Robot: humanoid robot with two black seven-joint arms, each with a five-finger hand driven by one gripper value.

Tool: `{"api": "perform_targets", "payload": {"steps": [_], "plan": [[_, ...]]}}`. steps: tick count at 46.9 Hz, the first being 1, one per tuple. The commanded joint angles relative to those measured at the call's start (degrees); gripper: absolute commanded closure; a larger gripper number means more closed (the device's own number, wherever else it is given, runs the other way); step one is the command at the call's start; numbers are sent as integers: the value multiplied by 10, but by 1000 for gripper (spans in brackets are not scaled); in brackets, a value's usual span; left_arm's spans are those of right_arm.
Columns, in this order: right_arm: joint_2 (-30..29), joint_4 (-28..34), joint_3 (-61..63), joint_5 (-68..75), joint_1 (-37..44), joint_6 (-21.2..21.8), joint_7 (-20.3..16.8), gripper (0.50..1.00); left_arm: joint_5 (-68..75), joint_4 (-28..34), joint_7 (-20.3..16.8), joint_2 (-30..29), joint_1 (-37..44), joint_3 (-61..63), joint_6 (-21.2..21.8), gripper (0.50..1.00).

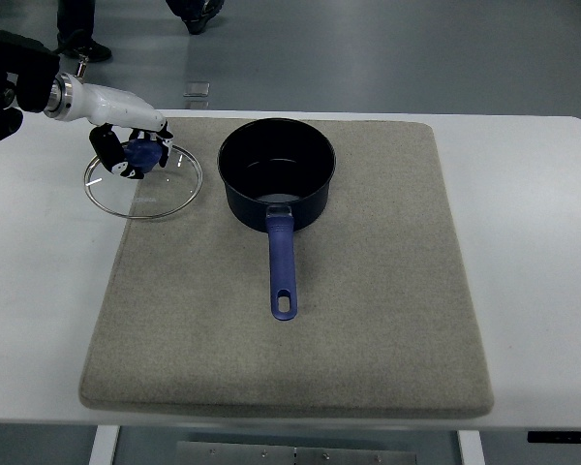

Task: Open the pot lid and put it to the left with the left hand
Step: 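Carry the lid beside the saucepan and lower it onto the mat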

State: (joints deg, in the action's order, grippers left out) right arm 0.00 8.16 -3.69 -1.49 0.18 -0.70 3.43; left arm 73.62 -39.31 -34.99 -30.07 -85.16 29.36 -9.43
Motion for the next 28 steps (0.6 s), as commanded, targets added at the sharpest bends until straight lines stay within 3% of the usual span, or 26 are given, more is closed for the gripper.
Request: {"api": "perform_targets", "payload": {"steps": [1, 17, 28], "plan": [[0, -1, 0, 0, 0, 0, 0, 583, -12, 1, 0, 4, 9, 0, 14, 1000], [0, 0, 0, 0, 0, 0, 0, 583, -40, 12, 0, 19, 27, 1, 65, 1000], [0, 0, 0, 0, 0, 0, 0, 583, -51, 21, 0, 26, 41, 1, 78, 1000]]}}
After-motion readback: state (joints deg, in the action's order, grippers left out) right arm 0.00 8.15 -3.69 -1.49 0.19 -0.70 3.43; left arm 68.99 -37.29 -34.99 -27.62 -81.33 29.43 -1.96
